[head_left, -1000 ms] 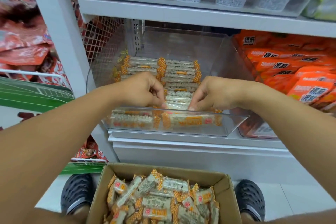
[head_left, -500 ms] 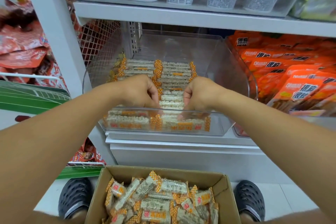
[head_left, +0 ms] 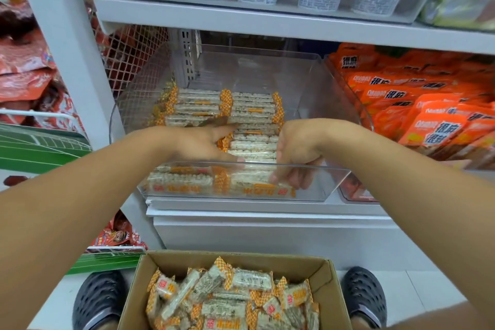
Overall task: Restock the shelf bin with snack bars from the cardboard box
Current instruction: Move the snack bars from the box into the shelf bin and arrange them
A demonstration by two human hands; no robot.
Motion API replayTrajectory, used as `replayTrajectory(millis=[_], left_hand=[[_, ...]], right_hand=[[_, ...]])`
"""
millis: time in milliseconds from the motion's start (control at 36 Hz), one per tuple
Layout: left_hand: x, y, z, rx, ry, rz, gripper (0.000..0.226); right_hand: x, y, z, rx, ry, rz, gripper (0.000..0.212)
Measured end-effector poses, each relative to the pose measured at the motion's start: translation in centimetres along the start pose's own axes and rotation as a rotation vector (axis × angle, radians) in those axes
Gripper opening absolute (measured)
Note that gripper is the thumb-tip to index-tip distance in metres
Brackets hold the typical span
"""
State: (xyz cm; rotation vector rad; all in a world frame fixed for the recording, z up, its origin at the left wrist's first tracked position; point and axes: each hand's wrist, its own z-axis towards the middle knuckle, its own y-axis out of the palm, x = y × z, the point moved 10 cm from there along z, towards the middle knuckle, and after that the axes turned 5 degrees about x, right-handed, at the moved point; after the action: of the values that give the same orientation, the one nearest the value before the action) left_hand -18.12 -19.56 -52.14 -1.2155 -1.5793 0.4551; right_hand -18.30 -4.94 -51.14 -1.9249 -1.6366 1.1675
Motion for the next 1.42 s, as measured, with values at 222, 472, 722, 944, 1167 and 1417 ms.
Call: replayTrajectory(millis=[222,472,722,944,1167,1417], left_hand=[[-0.4,0.1,0.6,0.006,0.022,0.003,0.088],[-2.9,-1.8,2.2,0.243,-0.109,0.154,0.071],[-2.7,-0.7,1.3,0.104,-0.178,0.215,0.078],[-2.9,-0.8,1.5,0.106,-0.168,0.149,0.07],[-3.2,-0.7,1.5,0.1,-0.176,0.078,0.068],[-2.0,-2.1,0.5,0.196,-0.101,-0.094,0.073]], right_hand=[[-0.4,-3.8,-0.1,0.137,0.022,0.102,0.033],[-2.9,-1.1,3.0,0.103,-0.067,0.303,0.068],[-1.2,-4.8,4.7,0.321,0.007,0.587,0.058],[4.9,-8.5,19.0,0.41,0.019,0.908,0.095],[0.3,-5.5,15.3,0.219,-0.069,0.912,0.11],[1.6,-3.6,2.1,0.29,0.224,0.12,0.099]])
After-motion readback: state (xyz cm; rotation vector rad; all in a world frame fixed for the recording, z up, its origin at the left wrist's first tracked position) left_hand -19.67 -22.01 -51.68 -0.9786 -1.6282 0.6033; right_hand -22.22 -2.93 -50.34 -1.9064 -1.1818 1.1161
